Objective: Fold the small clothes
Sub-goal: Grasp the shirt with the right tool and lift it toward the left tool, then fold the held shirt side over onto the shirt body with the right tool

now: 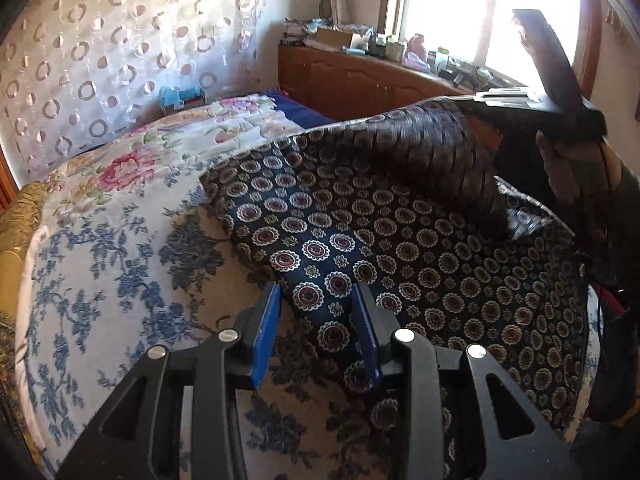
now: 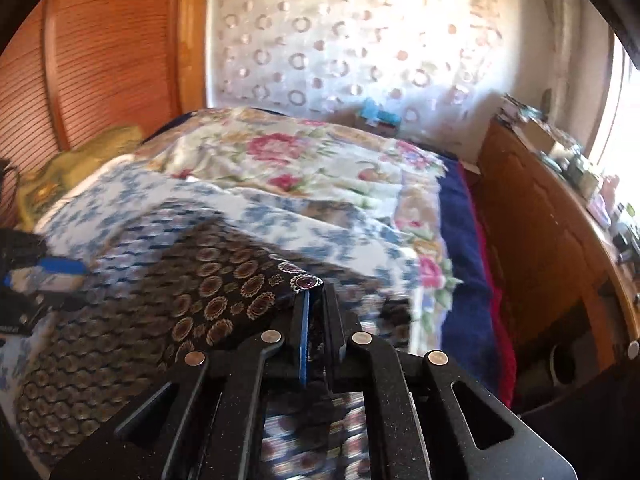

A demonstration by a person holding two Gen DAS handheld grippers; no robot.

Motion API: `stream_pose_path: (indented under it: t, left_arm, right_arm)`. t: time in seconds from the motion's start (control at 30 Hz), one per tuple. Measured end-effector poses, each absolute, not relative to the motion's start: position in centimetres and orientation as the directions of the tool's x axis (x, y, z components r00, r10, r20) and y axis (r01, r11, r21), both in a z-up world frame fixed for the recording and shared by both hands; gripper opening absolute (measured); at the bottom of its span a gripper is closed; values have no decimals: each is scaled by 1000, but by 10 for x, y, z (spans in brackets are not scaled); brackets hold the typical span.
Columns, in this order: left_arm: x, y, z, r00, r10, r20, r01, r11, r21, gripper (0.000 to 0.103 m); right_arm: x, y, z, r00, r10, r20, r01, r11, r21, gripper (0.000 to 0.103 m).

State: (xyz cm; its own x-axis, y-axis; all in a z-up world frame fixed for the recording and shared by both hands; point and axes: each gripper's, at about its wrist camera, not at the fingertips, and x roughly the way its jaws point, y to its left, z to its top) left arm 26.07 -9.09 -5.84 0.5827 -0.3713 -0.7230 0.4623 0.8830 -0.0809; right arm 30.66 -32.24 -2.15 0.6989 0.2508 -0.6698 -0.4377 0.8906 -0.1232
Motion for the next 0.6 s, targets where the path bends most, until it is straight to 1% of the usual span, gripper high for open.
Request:
stream_pose_path:
  t: [0.1,0.23,0.3,0.37,0.4,0.43,0.47,0.5,0.53,0.6]
  left_arm:
    - [264,-94,-65,570,-368,-734,466,881,-79,35]
    - [267,-96,-69,561,-363,-744,464,882,-80,35]
    - [268,-97,-72,556,-352,-753,463,883,-70,36]
    - [268,-97,-74,557,-345,-755,463,884,-63,36]
    - [267,-97,-74,557,-345,-755,463,884,-62,36]
    - [267,-97,-74,557,-345,-755,463,884,-63,36]
    - [267,-97,-74,557,-346,-755,463,884,-64,36]
    - [267,-97,-74,556,-347,-755,463,884,-65,37]
    - [266,-98,-74,556,-349,-755,464,883,-66,38]
    - [267,-100,-74,554,-348,-756,468,881,-63,40]
  right_arm:
    - [327,-343,-28,704,193,-684,-371,921,-121,3]
    - [343,-375,-26,719,159,-677,-275,959,-67,5]
    - [344,-383,-22,719,170,-674,-256,966,-29,6]
    - [340,-384,-20,713,205,-671,-272,962,5,10]
    - [337,-382,-19,709,216,-672,-281,960,12,17]
    - [333,-378,-20,698,237,-675,-300,954,25,27]
    - [331,-374,-20,689,253,-679,-314,949,34,33]
    - [330,-370,-22,681,262,-684,-326,945,38,44]
    - [326,-364,-22,672,271,-689,-340,940,38,48]
    - [320,-356,-24,659,289,-694,-362,931,43,48]
